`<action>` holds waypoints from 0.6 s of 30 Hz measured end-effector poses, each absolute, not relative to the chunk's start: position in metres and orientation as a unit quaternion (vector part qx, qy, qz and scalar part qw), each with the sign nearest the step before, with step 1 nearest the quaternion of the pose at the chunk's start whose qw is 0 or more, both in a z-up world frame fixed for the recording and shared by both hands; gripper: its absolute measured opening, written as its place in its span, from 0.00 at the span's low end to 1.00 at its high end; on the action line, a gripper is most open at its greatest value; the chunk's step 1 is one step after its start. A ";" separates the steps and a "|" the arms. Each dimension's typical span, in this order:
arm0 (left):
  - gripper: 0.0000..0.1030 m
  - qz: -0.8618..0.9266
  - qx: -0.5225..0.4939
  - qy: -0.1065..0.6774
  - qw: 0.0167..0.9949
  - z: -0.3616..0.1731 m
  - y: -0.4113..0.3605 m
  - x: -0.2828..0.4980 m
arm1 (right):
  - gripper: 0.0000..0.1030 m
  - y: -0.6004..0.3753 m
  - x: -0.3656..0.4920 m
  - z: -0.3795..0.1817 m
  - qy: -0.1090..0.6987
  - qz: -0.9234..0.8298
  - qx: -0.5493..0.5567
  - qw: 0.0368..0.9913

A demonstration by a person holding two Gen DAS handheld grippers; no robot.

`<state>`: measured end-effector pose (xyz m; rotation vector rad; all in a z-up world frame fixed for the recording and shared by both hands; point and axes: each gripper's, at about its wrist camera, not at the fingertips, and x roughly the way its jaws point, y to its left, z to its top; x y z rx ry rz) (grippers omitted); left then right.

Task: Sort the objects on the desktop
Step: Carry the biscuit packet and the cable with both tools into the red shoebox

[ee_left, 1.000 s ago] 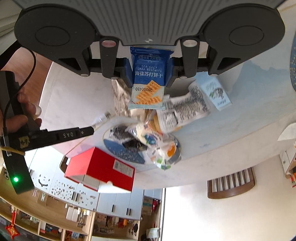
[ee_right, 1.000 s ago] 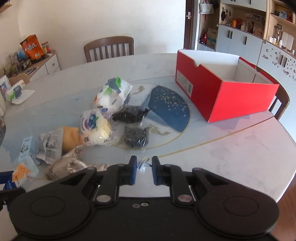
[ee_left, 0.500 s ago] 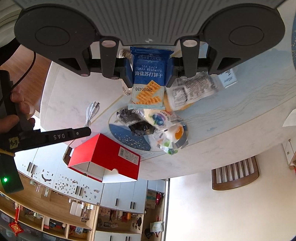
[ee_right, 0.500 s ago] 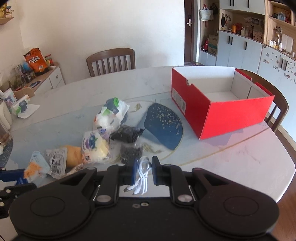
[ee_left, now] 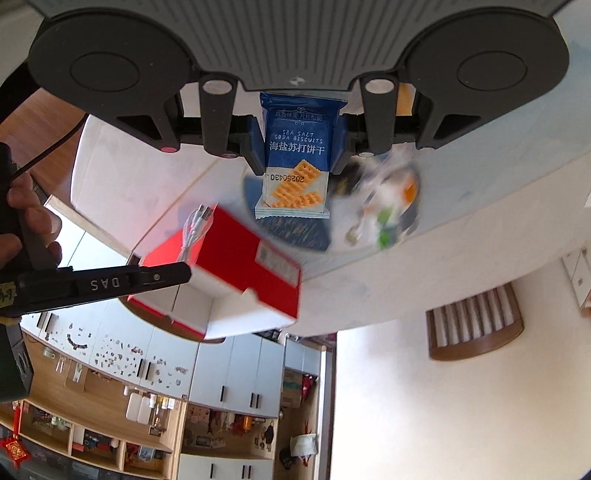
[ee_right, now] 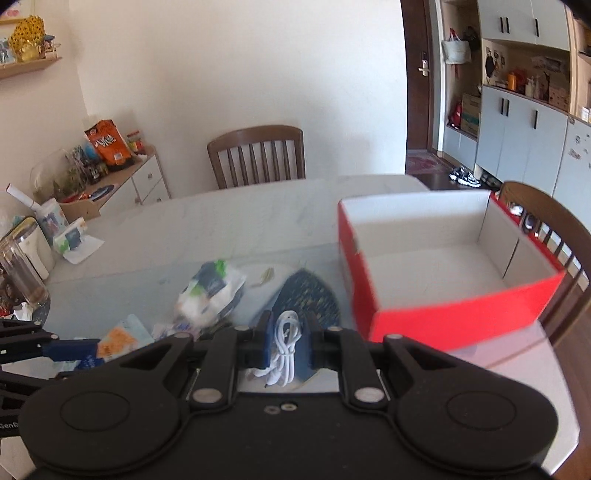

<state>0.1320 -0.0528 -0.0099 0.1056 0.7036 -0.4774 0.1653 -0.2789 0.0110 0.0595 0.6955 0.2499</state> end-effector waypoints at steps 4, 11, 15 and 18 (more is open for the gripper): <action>0.34 -0.238 0.051 0.330 0.912 0.000 -0.088 0.151 | 0.15 -0.308 0.181 0.022 0.329 0.126 0.027 0.935; 0.34 -0.255 0.074 0.317 0.911 0.013 -0.145 0.180 | 0.15 -0.353 0.205 0.035 0.307 0.119 0.025 0.944; 0.34 -0.268 0.087 0.320 0.904 0.014 -0.176 0.200 | 0.15 -0.375 0.219 0.037 0.298 0.110 0.030 0.948; 0.34 -0.277 0.100 0.326 0.898 0.012 -0.197 0.216 | 0.15 -0.393 0.231 0.034 0.296 0.101 0.035 0.949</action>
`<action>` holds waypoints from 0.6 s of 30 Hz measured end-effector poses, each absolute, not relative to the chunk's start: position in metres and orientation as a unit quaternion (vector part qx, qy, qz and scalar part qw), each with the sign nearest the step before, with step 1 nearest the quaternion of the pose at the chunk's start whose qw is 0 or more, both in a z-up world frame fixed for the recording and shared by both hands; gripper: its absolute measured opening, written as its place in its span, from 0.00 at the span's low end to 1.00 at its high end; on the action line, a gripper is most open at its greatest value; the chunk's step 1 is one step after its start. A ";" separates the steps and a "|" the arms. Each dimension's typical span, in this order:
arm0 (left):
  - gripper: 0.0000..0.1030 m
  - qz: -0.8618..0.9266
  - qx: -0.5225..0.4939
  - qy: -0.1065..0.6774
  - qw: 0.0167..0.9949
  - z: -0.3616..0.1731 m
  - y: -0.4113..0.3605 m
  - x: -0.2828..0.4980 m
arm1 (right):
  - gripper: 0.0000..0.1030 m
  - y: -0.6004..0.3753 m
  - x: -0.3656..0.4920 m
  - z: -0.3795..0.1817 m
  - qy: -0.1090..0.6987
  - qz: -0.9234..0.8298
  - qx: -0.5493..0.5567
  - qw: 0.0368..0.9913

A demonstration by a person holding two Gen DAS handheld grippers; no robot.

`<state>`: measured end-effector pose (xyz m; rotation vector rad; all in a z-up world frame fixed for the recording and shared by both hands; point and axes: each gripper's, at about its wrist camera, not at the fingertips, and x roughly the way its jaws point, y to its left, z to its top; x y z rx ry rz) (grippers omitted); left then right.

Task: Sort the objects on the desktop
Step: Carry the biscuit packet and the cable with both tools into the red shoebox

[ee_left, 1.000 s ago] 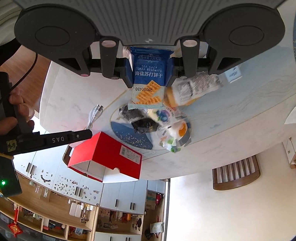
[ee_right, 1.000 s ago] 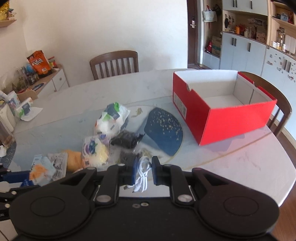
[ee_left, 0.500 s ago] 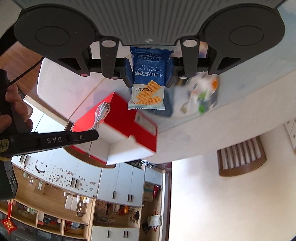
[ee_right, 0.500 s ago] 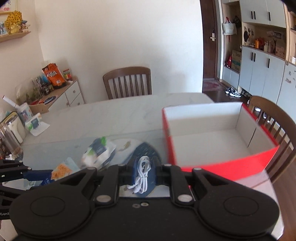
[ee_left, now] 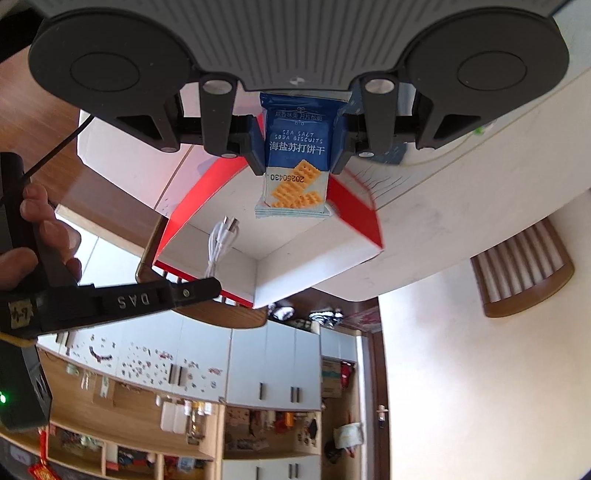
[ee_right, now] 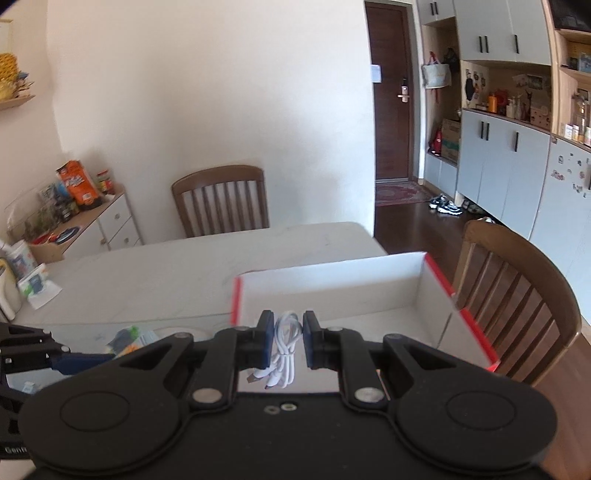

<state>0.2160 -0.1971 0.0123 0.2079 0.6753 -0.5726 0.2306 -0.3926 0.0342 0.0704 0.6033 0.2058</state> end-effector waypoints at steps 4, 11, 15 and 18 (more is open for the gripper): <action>0.34 -0.287 0.117 0.334 0.890 0.010 -0.222 0.236 | 0.15 -0.412 0.251 0.026 0.307 0.089 0.039 0.947; 0.34 -0.298 0.143 0.348 0.877 0.004 -0.260 0.278 | 0.15 -0.434 0.283 0.004 0.327 0.071 0.030 0.942; 0.34 -0.297 0.171 0.360 0.868 -0.008 -0.282 0.301 | 0.15 -0.439 0.295 -0.009 0.337 0.069 0.026 0.939; 0.34 -0.294 0.189 0.372 0.860 -0.021 -0.297 0.316 | 0.15 -0.445 0.303 -0.020 0.352 0.069 0.034 0.933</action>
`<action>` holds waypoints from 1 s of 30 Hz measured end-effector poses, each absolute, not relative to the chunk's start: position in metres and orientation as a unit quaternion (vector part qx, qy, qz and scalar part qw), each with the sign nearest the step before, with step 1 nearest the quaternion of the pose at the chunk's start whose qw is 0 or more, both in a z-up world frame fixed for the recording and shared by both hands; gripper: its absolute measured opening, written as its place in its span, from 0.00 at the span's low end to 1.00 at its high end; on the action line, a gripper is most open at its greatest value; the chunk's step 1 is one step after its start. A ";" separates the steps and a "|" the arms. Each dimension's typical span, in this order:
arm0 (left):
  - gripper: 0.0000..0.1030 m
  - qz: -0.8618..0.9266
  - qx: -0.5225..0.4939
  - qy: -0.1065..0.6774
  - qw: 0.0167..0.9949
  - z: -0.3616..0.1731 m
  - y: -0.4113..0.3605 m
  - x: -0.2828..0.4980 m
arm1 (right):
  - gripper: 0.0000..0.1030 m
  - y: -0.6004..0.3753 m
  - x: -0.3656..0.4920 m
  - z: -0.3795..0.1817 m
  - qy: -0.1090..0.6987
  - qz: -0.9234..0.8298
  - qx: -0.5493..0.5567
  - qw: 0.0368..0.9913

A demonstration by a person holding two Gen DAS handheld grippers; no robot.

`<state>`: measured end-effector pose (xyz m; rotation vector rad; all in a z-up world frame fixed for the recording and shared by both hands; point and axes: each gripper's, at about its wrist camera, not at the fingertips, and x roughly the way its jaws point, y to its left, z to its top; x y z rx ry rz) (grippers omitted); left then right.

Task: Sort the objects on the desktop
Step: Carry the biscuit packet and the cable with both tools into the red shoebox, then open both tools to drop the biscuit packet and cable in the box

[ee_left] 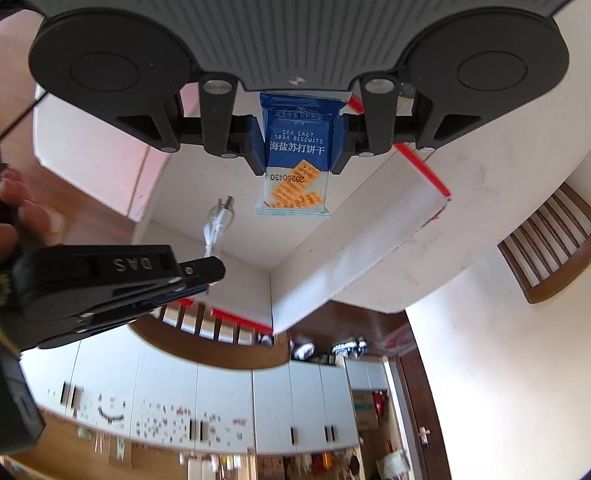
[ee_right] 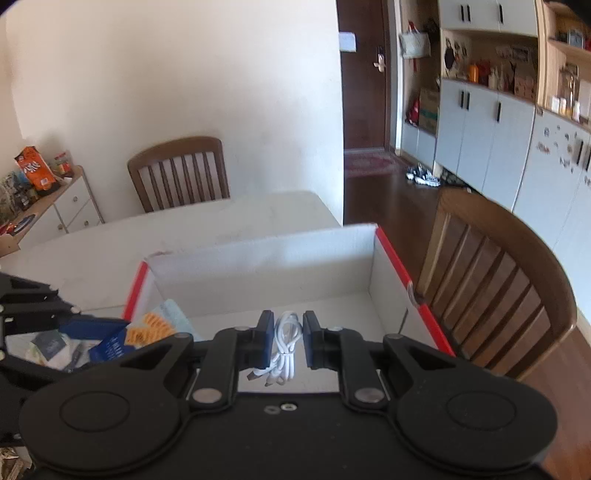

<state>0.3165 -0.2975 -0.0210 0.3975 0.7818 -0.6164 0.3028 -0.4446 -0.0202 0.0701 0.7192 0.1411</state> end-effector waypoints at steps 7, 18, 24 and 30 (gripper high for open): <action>0.34 -0.286 0.212 0.404 0.842 -0.047 -0.324 0.345 | 0.15 -0.458 0.316 -0.047 0.387 0.086 0.066 0.916; 0.34 -0.285 0.227 0.439 0.821 -0.069 -0.354 0.365 | 0.15 -0.458 0.338 -0.071 0.426 0.107 0.039 0.898; 0.34 -0.291 0.243 0.465 0.800 -0.081 -0.363 0.368 | 0.15 -0.463 0.343 -0.078 0.437 0.105 0.028 0.893; 0.36 -0.289 0.252 0.485 0.786 -0.090 -0.366 0.371 | 0.24 -0.464 0.345 -0.082 0.446 0.098 0.019 0.890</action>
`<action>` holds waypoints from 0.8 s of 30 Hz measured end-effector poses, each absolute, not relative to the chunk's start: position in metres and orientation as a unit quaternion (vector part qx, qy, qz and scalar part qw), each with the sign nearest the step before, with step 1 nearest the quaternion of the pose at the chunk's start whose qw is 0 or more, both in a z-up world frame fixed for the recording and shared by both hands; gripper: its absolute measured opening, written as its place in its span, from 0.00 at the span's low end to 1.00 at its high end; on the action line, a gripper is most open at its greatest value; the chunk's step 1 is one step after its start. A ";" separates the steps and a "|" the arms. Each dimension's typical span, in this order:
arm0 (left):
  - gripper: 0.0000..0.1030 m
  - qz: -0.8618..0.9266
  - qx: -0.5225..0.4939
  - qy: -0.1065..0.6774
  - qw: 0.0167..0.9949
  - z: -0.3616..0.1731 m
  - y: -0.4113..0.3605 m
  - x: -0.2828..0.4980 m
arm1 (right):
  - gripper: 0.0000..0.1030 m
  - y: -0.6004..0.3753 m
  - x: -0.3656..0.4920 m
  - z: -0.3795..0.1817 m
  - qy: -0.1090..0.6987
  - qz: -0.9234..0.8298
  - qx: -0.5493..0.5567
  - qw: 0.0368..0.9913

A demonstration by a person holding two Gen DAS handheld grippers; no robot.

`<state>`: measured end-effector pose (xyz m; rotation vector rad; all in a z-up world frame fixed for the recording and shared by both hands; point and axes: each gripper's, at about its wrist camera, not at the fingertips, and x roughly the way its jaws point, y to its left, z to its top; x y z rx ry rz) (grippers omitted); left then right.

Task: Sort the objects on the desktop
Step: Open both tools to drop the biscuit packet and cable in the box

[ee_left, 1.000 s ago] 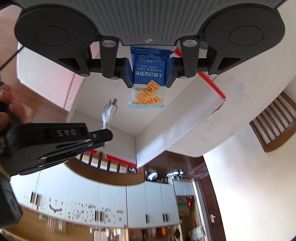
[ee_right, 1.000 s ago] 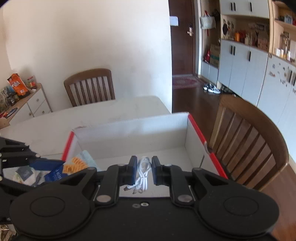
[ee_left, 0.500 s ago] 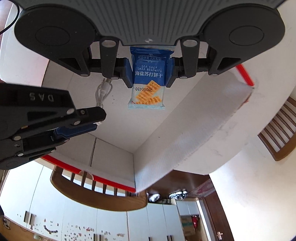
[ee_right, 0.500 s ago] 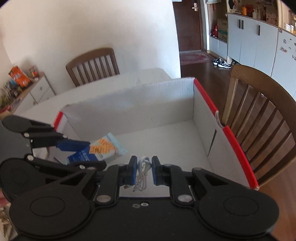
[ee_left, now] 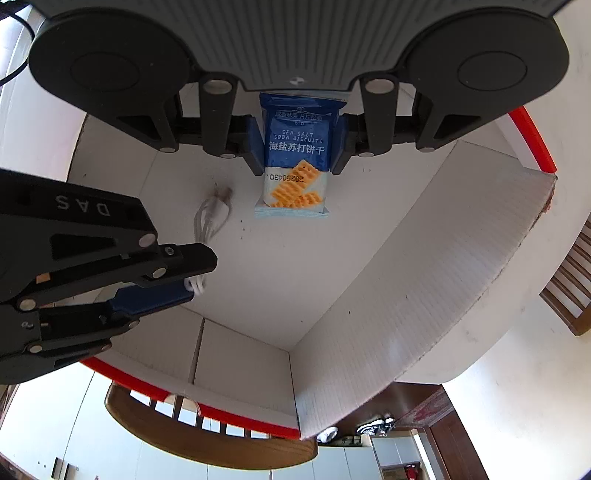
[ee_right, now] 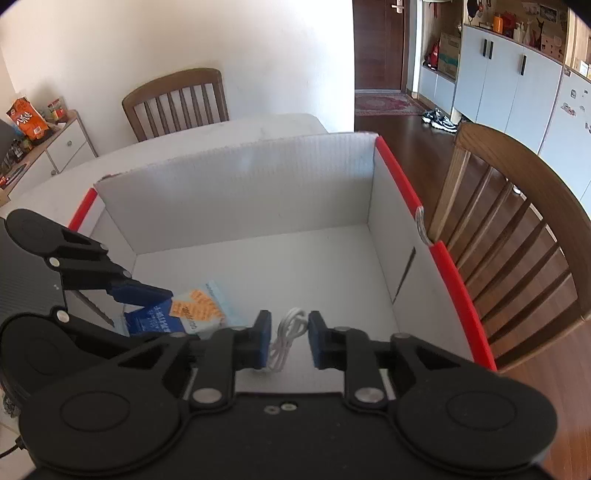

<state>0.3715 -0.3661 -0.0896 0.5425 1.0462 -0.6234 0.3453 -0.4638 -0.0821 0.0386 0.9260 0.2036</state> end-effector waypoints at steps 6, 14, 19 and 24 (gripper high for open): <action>0.37 -0.280 0.239 0.490 0.790 -0.090 -0.361 0.373 | 0.32 -0.468 0.339 -0.076 0.430 0.099 0.010 0.897; 0.49 -0.284 0.194 0.481 0.807 -0.078 -0.351 0.366 | 0.45 -0.474 0.331 -0.066 0.415 0.099 0.021 0.904; 0.49 -0.286 0.183 0.463 0.819 -0.067 -0.350 0.357 | 0.45 -0.474 0.326 -0.062 0.414 0.102 0.026 0.904; 0.49 -0.282 0.168 0.447 0.832 -0.055 -0.344 0.348 | 0.45 -0.469 0.319 -0.057 0.411 0.111 0.024 0.905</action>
